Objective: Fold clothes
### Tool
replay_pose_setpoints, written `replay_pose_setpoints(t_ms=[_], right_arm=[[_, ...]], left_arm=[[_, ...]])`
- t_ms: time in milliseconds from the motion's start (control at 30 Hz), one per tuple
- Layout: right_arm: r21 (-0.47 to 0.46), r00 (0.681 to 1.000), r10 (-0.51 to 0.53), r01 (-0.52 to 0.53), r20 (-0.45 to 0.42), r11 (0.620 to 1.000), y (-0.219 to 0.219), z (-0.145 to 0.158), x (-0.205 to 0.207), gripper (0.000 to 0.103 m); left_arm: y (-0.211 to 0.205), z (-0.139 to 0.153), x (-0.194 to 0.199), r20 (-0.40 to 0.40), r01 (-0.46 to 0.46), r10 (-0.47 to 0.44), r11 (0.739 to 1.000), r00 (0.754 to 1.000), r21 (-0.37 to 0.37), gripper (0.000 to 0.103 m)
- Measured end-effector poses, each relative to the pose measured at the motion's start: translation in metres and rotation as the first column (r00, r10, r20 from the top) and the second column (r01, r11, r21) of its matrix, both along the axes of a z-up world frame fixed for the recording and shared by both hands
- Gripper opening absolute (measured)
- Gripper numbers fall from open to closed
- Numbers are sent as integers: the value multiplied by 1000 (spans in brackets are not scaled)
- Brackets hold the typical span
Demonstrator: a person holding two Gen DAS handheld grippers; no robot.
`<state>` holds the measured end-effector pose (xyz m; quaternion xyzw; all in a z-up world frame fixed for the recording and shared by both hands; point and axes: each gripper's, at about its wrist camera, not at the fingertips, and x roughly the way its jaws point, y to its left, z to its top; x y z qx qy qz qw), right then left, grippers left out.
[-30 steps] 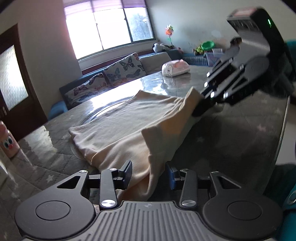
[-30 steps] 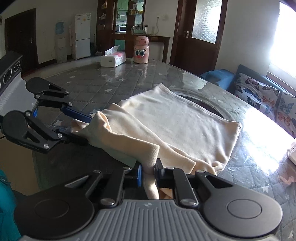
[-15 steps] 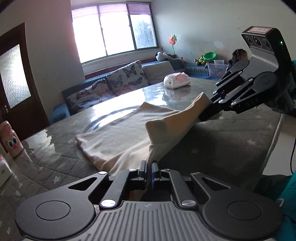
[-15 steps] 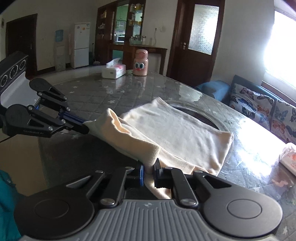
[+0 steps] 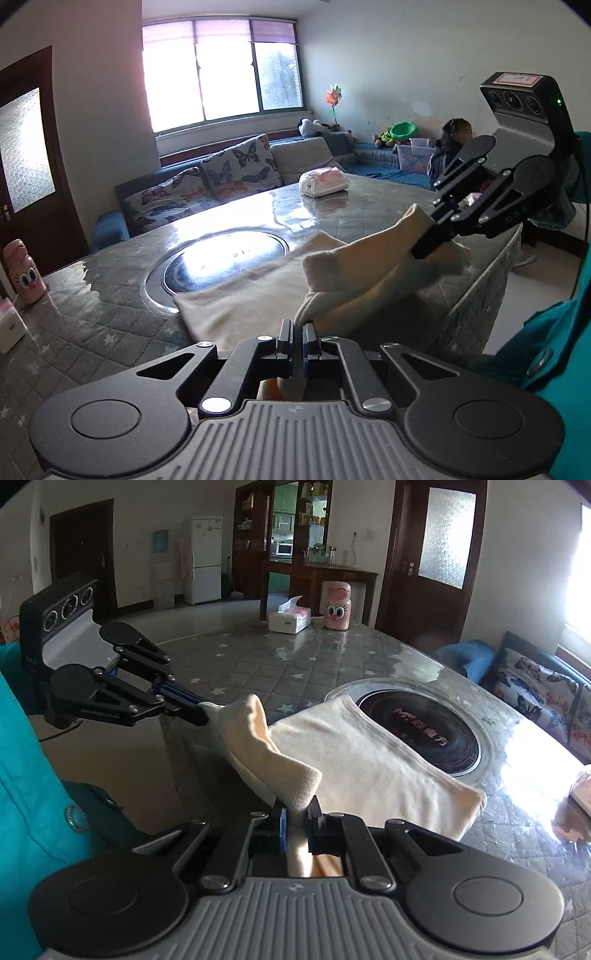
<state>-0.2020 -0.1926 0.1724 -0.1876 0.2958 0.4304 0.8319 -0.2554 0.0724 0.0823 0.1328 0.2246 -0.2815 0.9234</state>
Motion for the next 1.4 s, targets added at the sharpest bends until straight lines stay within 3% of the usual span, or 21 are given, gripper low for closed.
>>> replay_pose_setpoints(t_ms=[233,400,567,733,867,967,1033,1133,1233,1400], right_arm=[[-12,999,-44,44,11,999,5,8,44,9],[-27,996,-86,85,-2,996,13,6,98,9],[-55,991,-132,131,-7,990,23,-11,148,9],[-78,978,-204,202,-28,976,35,-49,192,9],[-75,959,-282,279,-32,957,39,-77,206,12],[-57,936,-349,346,-45,936,35,-93,212,21],[-45,924,-380,377,-55,925,29,-99,214,23],[-11,911,-409,409,-48,912,17,-93,209,25],[18,910,-414,414,-23,910,9,-82,198,25],[33,925,-377,379,-54,925,0,-76,178,23]], left_arm=[[-6,6,44,39,-1,1,1000,999,7,5],[-12,3,102,44,-18,17,999,999,38,5],[-19,-11,167,1,-74,74,996,997,47,5],[-26,-46,212,-57,-142,148,985,987,100,5],[-35,-66,227,-76,-180,193,973,978,146,8],[-35,-73,233,-97,-201,218,967,971,159,10],[-35,-76,237,-107,-214,234,962,966,167,16],[-33,-75,237,-99,-227,246,959,964,172,22],[-32,-70,235,-98,-246,264,955,960,167,23],[-38,-47,228,-90,-255,264,962,960,99,22]])
